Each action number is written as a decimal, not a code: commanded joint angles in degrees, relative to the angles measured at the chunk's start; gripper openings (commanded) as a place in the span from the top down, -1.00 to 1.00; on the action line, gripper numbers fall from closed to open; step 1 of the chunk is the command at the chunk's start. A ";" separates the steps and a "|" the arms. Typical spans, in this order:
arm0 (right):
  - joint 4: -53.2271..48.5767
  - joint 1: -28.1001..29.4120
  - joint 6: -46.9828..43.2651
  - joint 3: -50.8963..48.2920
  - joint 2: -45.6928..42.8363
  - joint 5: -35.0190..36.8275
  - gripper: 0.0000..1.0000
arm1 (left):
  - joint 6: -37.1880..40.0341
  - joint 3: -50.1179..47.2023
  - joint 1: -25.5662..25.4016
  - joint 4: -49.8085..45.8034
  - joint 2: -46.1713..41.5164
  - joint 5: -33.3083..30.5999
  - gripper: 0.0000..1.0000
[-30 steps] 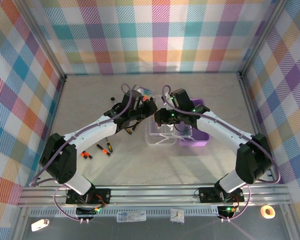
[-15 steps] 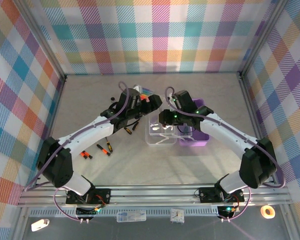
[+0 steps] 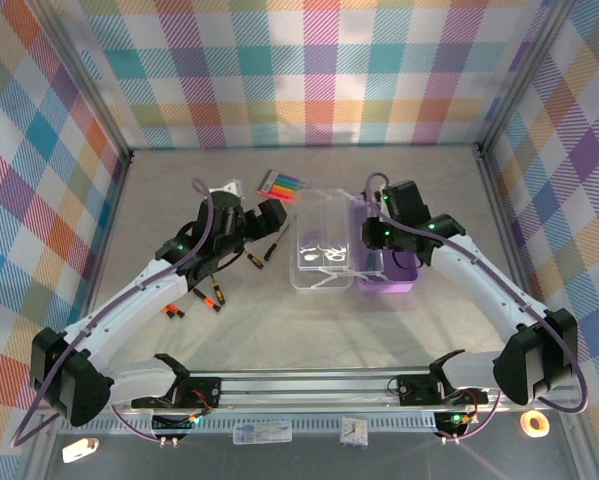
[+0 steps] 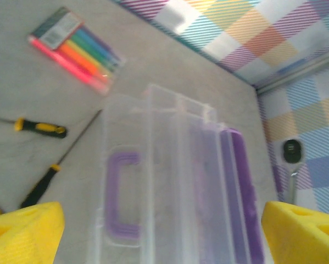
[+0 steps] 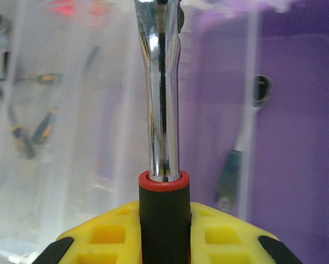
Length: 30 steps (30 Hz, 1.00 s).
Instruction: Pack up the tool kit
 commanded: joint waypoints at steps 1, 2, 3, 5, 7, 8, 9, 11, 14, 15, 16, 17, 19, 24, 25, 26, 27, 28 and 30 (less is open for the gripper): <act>-0.08 -4.40 -2.19 -0.84 0.03 0.95 0.90 | -1.48 -2.88 0.69 -4.01 -4.09 -7.49 -0.86; 0.14 -5.70 -2.42 -0.84 0.88 0.70 0.90 | -2.06 -3.67 0.81 -4.11 -4.69 -8.45 -0.89; -0.21 -6.83 -2.75 -0.63 2.15 0.86 0.90 | -2.47 -4.21 1.14 -4.19 -5.21 -8.93 -0.89; -1.10 -8.00 -3.41 -0.24 4.32 1.63 0.90 | -2.67 -4.23 1.63 -4.89 -5.32 -8.80 -0.90; -1.18 -8.39 -3.89 -0.12 6.35 3.45 0.90 | -2.57 -3.59 1.96 -6.48 -4.68 -8.77 -0.90; -1.09 -8.39 -4.17 -0.07 7.12 4.20 0.90 | -2.54 -3.27 2.05 -7.24 -4.47 -8.81 -0.90; -0.93 -8.45 -4.45 -0.07 7.99 4.98 0.89 | -2.39 -2.97 2.05 -7.91 -4.26 -8.90 -0.90; -0.51 -8.63 -4.67 0.09 9.56 5.28 0.89 | -2.18 -2.85 2.14 -8.30 -4.45 -9.02 -0.90; 0.72 -8.83 -4.50 0.01 12.28 4.38 0.89 | -2.19 -3.07 2.14 -8.18 -4.86 -9.41 -0.90; 1.02 -8.91 -4.32 0.02 13.12 3.97 0.89 | -2.22 -3.18 2.14 -8.21 -4.89 -9.46 -0.90; 1.49 -8.91 -4.14 -0.03 14.15 3.24 0.89 | -2.22 -3.19 2.14 -8.26 -4.85 -9.59 -0.90; 1.69 -8.91 -3.82 0.05 15.14 2.98 0.89 | -2.25 -3.13 2.14 -8.34 -4.83 -9.61 -0.90; 2.27 -9.00 -3.10 -0.28 16.34 2.78 0.89 | -2.20 -3.25 2.14 -8.53 -4.87 -9.50 -0.91; 4.09 -9.07 -2.30 -1.10 18.77 1.47 0.89 | -2.07 -3.26 2.23 -9.06 -4.63 -9.63 -0.91; 4.56 -9.09 -2.35 -1.24 19.23 1.03 0.89 | -2.05 -3.08 2.23 -9.05 -4.37 -9.44 -0.91; 4.93 -9.16 -2.29 -1.37 19.82 0.78 0.89 | -2.02 -2.90 2.23 -9.07 -4.09 -9.25 -0.91; 5.26 -9.18 -2.30 -1.44 20.36 0.40 0.89 | -2.00 -2.77 2.23 -9.06 -3.91 -9.15 -0.91; 5.43 -9.26 -2.29 -1.33 21.08 0.02 0.89 | -2.05 -2.68 2.23 -9.05 -3.66 -9.01 -0.91; 5.54 -9.27 -2.29 -1.13 22.28 -0.41 0.89 | -2.05 -2.50 2.23 -8.96 -3.31 -8.83 -0.91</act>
